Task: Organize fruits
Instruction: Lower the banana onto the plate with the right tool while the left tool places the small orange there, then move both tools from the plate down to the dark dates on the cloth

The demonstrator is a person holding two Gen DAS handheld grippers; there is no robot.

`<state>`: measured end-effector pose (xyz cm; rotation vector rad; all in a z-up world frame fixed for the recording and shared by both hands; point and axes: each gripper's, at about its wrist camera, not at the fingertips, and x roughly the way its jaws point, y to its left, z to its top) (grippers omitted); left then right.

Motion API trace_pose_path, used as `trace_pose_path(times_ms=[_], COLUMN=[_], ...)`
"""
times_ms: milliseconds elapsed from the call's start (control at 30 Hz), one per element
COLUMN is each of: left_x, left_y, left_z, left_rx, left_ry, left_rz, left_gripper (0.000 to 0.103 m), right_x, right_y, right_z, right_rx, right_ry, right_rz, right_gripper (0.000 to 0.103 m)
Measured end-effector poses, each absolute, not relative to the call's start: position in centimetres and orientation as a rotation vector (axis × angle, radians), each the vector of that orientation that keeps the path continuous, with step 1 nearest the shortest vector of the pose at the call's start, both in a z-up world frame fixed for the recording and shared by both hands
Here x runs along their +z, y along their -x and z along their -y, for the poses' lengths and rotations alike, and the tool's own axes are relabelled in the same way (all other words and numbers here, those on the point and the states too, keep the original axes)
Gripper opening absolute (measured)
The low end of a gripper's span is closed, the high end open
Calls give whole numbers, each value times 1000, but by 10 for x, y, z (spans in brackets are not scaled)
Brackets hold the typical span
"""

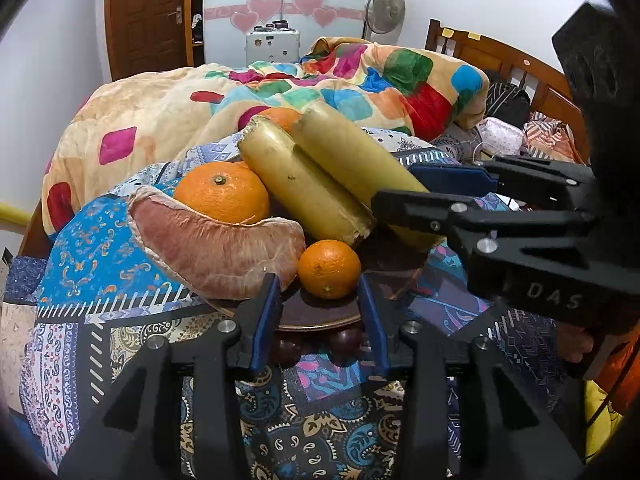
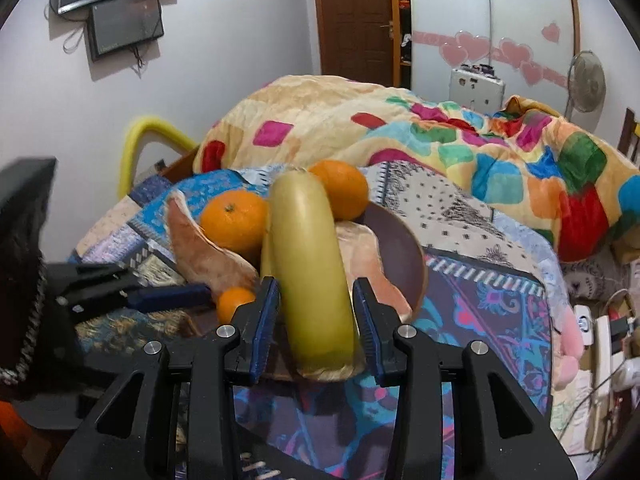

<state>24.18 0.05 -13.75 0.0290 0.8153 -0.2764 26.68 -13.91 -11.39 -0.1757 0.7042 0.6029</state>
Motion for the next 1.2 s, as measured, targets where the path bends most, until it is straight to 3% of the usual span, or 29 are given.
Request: trace_pose_path(times_ms=[1200], left_x=[-121], left_y=[-211], left_z=[-55], left_rx=[-168], left_ry=[47], left_rz=[-768], left_gripper=[42], right_x=[-117], right_y=[-284], right_z=[144], right_rx=[641], right_ry=[177], right_rz=[-763], right_gripper=[41])
